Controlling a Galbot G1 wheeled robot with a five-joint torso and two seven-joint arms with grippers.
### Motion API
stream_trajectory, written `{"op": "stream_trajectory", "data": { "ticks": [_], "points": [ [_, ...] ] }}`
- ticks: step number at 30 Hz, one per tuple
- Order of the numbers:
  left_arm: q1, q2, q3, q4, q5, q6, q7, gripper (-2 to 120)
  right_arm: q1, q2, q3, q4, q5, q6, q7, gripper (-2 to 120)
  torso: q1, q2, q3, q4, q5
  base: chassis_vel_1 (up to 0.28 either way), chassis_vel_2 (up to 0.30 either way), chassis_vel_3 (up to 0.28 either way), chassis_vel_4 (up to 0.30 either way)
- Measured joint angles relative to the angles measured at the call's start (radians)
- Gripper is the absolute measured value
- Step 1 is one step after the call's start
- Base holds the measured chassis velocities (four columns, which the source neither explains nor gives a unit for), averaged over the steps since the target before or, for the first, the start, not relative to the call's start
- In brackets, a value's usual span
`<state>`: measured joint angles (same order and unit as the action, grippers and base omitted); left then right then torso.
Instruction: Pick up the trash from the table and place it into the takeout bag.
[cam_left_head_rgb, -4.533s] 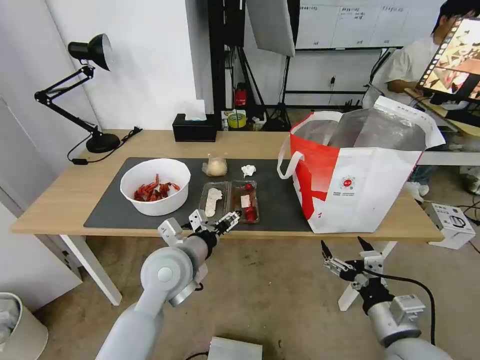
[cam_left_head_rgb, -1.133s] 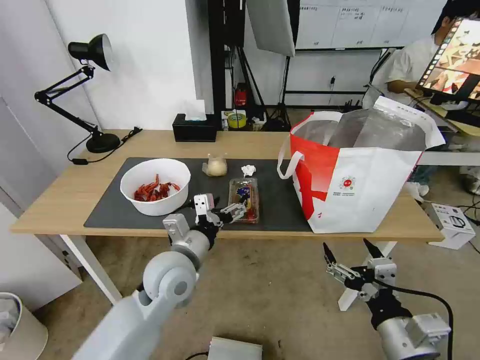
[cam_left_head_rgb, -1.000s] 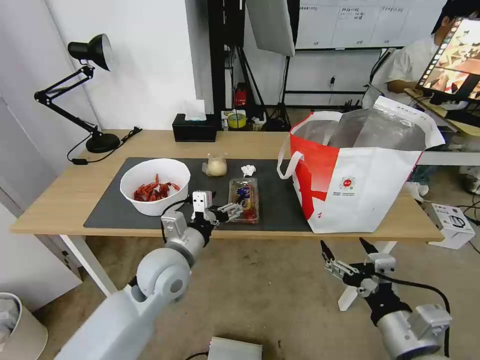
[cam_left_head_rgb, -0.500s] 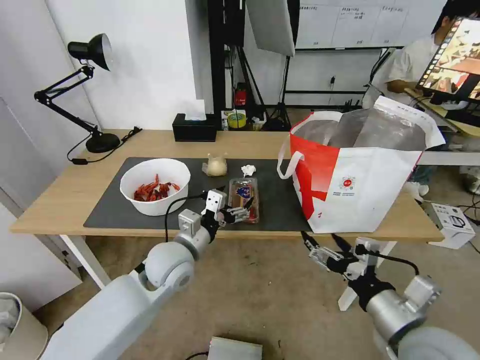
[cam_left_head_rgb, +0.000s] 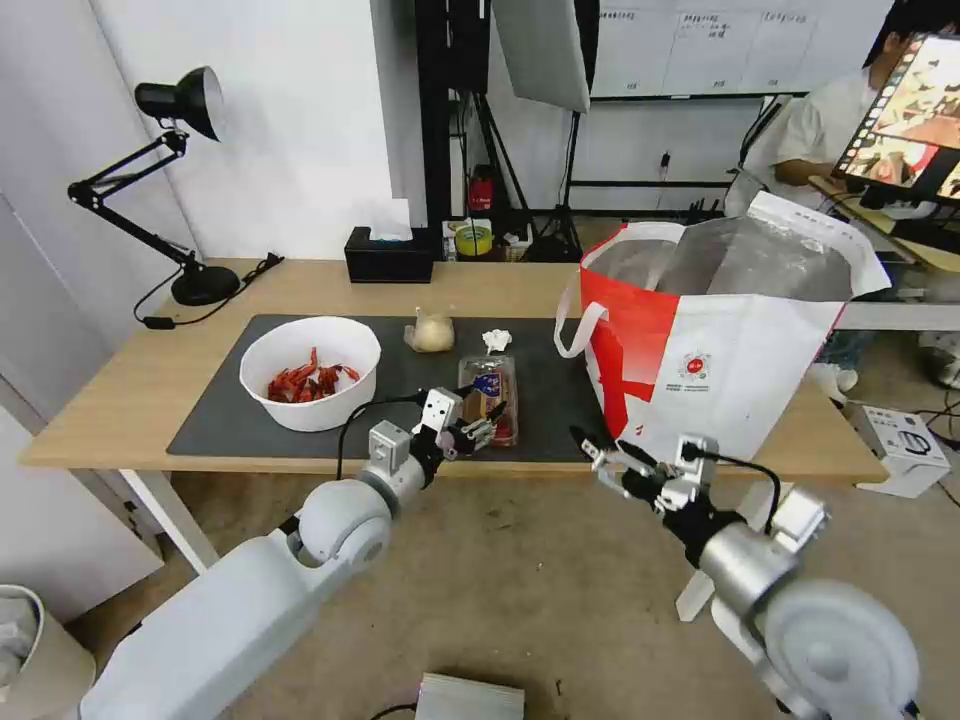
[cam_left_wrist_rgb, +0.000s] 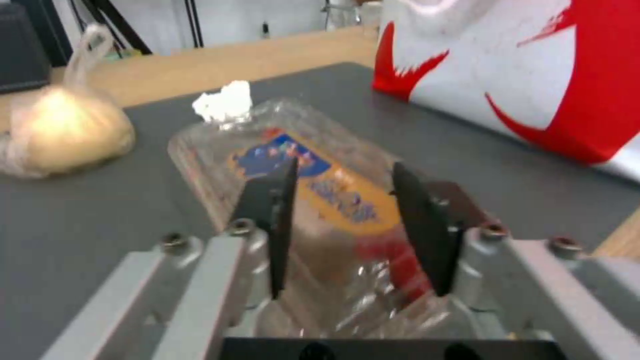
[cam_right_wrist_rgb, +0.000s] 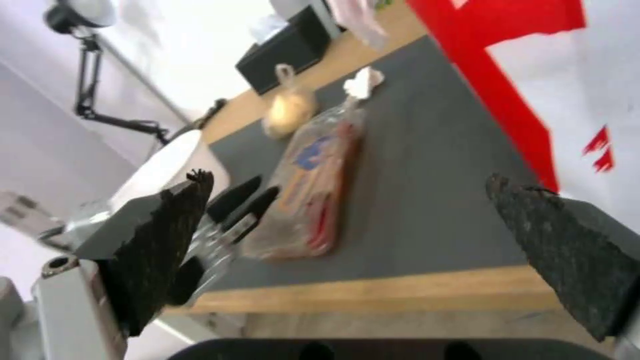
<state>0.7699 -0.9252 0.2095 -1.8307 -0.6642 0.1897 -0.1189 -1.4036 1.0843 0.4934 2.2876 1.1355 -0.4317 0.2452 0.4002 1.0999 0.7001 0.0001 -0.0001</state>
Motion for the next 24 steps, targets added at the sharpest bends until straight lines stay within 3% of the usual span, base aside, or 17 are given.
{"op": "stream_trajectory", "data": {
  "ticks": [3,10,19,24],
  "points": [
    [0.002,0.008,0.004,0.007,-0.011,-0.002,0.004,23,0.063,-0.008,-0.03,-0.043,0.014,0.005,0.02,100,0.0,0.0,0.0,-0.0002,0.0,0.0,0.0,0.0,0.0],
    [0.006,0.028,0.015,0.01,-0.021,0.0,0.004,0,0.167,-0.01,-0.114,-0.114,0.087,0.036,0.064,100,0.0,0.0,0.0,0.0,0.0001,0.0,0.0,0.0,0.0],
    [0.01,0.037,0.012,0.013,-0.026,0.001,0.003,0,0.296,0.011,-0.185,-0.204,0.149,0.046,0.1,100,0.0,0.0,0.0,-0.0001,0.0,0.0,0.0,0.0,0.0],
    [0.01,0.034,0.012,0.017,-0.029,0.0,-0.001,0,0.393,0.045,-0.231,-0.26,0.175,-0.004,0.164,100,0.0,0.0,0.0,-0.0001,0.0,0.0,0.0,0.0,0.0]
  ]
}}
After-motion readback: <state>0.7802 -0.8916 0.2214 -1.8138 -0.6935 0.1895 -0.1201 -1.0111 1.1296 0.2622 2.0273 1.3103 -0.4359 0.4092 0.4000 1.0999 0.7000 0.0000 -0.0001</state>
